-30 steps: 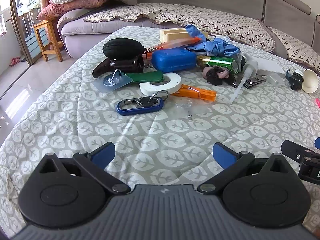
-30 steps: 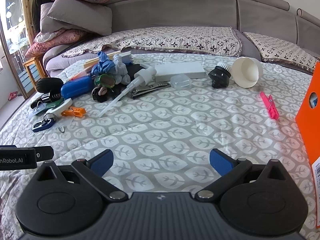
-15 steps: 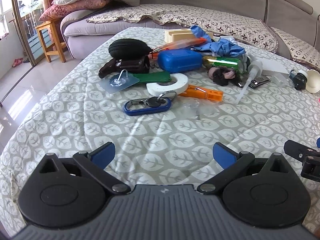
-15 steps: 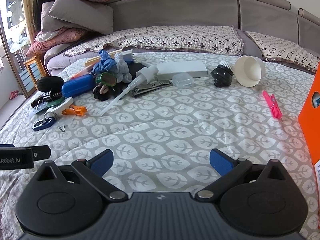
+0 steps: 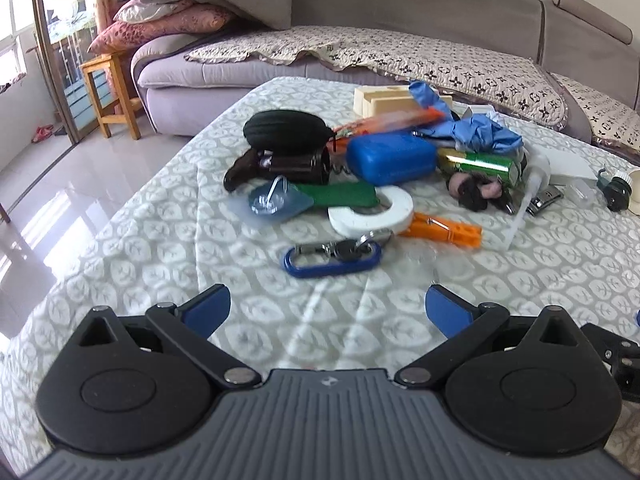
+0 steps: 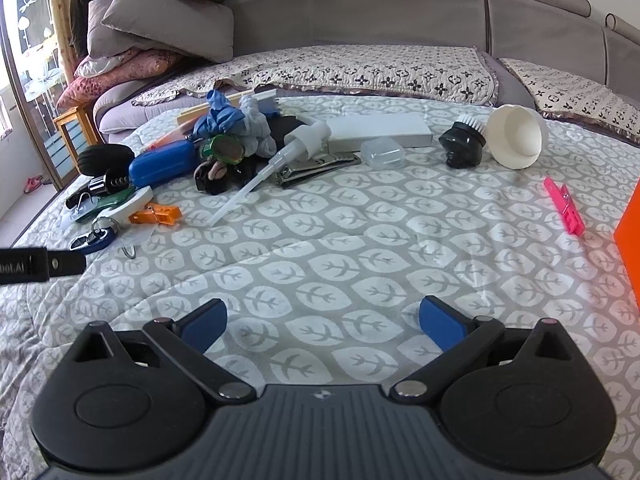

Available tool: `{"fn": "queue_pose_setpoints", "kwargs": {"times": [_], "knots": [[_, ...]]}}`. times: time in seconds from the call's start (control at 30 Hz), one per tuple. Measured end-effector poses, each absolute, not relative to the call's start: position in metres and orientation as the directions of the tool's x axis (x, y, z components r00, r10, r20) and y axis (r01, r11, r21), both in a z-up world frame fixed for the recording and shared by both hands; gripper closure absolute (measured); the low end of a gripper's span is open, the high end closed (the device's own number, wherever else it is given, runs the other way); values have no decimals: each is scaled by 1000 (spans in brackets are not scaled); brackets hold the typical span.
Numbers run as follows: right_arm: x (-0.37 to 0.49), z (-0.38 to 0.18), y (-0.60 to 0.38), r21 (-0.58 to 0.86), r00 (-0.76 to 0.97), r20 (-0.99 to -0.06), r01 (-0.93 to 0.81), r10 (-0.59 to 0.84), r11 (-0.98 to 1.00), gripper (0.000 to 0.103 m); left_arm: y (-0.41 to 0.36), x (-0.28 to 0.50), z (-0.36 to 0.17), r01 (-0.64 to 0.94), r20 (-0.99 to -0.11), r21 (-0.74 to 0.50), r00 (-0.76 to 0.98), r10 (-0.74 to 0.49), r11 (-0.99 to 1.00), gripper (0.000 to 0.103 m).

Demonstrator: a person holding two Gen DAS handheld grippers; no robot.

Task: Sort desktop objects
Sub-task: 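Move the left gripper toward the blue carabiner keychain, then close the left gripper on the blue carabiner keychain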

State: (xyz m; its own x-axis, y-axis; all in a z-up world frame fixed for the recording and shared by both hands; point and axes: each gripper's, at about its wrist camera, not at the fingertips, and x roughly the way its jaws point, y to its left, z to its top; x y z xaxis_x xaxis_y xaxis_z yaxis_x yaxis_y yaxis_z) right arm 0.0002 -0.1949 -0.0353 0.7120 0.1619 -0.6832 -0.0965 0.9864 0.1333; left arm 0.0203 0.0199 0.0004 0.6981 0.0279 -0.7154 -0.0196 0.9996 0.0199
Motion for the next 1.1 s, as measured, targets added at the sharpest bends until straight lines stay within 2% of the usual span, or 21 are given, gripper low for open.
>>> {"fn": "queue_pose_setpoints", "kwargs": {"times": [0.37,0.5,0.83,1.1], "knots": [[6,-36,-202,135,712,-682,-100,166,986,0,30,30,-1,-3,-707,12,707,10,1000,0],[8,-37,-207,149,715,-676,-103,178,983,0,38,33,2,-2,-673,-3,739,-1,1000,0],[8,-40,-207,114,718,-666,-169,202,979,0,45,35,-7,107,-629,17,774,-73,994,0],[7,-41,-207,100,720,-662,-194,211,976,0,41,39,-18,137,-629,-20,769,-119,990,0]]}}
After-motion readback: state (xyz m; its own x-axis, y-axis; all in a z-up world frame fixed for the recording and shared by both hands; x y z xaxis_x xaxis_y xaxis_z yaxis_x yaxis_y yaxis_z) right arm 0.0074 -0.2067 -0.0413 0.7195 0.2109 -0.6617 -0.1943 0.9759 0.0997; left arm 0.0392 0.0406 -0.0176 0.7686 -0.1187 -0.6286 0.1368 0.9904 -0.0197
